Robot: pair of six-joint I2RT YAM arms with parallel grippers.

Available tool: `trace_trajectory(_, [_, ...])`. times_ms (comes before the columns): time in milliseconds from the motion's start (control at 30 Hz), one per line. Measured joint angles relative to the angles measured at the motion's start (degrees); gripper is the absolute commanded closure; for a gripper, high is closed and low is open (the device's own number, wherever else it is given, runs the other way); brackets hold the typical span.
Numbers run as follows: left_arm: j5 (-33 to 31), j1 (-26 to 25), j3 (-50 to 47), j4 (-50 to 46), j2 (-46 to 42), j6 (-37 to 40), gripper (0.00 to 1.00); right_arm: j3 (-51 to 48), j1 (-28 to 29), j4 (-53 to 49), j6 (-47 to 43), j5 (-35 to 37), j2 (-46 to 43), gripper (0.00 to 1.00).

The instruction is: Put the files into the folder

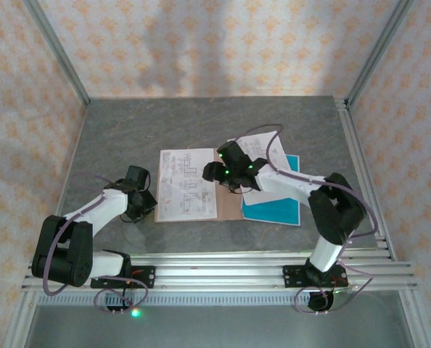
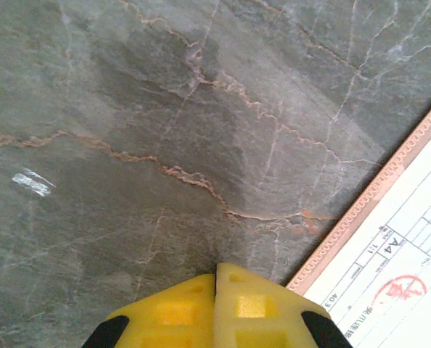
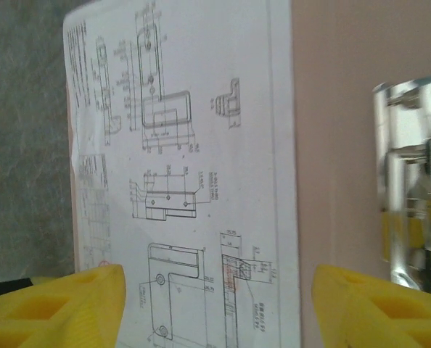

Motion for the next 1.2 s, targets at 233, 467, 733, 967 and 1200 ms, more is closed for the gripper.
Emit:
trace_trajectory(233, [0.5,0.0,0.1,-1.8,-3.8,0.2,1.0,-3.8,-2.6,-5.4,4.7,6.8,-8.0,0.7])
trace_trajectory(467, [3.6,0.0,0.4,-2.0,-4.9,0.3,1.0,-9.7,-5.3,-6.5,9.0,6.6,-9.0,0.9])
trace_trajectory(733, [5.4,-7.6,0.4,1.6,-2.6,-1.1,1.0,-10.3,-4.0,-5.0,13.8,3.7,-7.6,0.92])
trace_trajectory(967, [5.0,-12.7,-2.6,5.5,-1.6,-5.0,1.0,-10.4,-4.1,-4.2,16.5,1.6,-1.2,0.97])
trace_trajectory(1200, [4.4,-20.4,-3.4,11.0,-0.5,-10.4,1.0,-10.6,-10.6,-4.7,14.8,0.2,1.5,0.99])
